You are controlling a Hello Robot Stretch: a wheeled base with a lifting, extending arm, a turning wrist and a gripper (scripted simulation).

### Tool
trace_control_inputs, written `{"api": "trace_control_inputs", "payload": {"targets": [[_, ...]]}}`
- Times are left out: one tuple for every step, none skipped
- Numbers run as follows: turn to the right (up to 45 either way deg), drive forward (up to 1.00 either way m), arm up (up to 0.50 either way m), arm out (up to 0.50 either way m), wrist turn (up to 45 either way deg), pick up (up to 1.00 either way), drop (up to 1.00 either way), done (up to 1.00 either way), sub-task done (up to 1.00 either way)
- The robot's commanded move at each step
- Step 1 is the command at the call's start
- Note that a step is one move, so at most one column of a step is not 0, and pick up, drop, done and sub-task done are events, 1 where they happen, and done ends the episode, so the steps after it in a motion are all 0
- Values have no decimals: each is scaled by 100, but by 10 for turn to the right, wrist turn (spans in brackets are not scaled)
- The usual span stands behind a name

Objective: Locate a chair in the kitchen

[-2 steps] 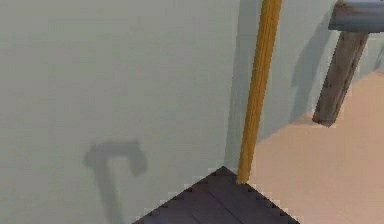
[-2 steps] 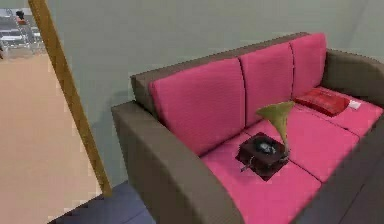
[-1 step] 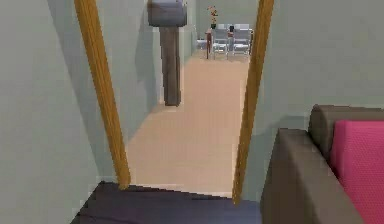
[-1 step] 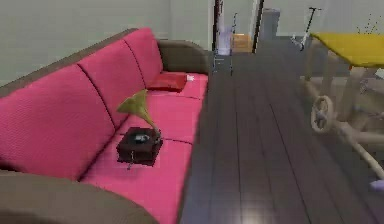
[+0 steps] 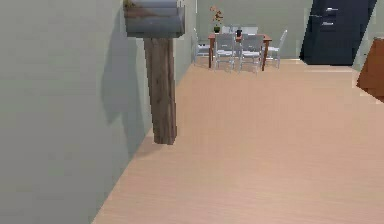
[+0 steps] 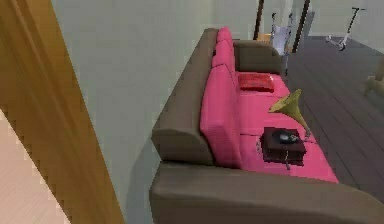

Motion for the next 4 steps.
{"api": "trace_control_inputs", "payload": {"targets": [[30,0,0,0,0,0,0,0,0],[0,50,0,0,0,0,0,0,0],[60,0,0,0,0,0,0,0,0],[0,100,0,0,0,0,0,0,0]]}}
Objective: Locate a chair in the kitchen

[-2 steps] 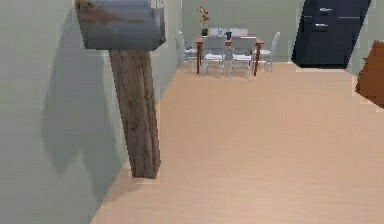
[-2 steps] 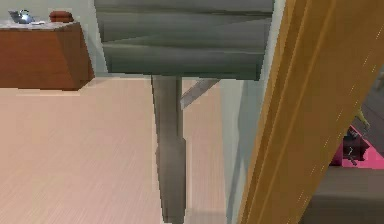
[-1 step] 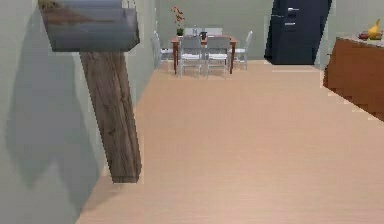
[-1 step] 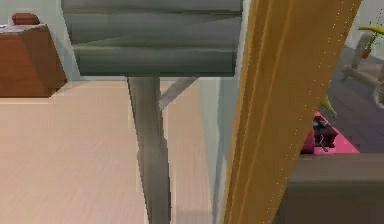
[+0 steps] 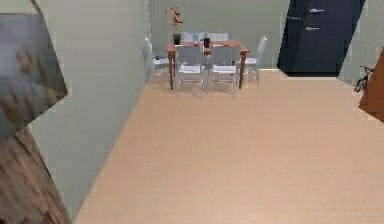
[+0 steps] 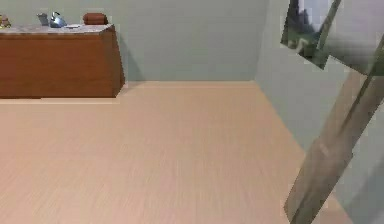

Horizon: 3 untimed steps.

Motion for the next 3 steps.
{"api": "trace_control_inputs", "payload": {"targets": [[0,100,0,0,0,0,0,0,0],[0,100,0,0,0,0,0,0,0],[30,0,0,0,0,0,0,0,0]]}}
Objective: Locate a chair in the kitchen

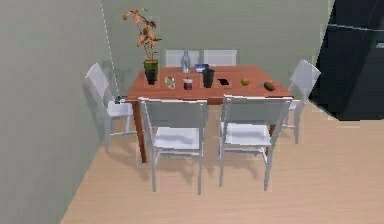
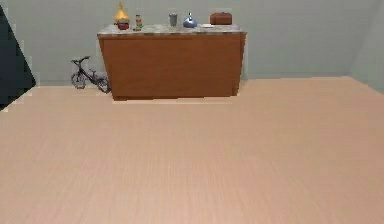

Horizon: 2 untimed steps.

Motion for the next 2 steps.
{"api": "trace_control_inputs", "payload": {"targets": [[0,45,0,0,0,0,0,0,0],[0,0,0,0,0,0,0,100,0]]}}
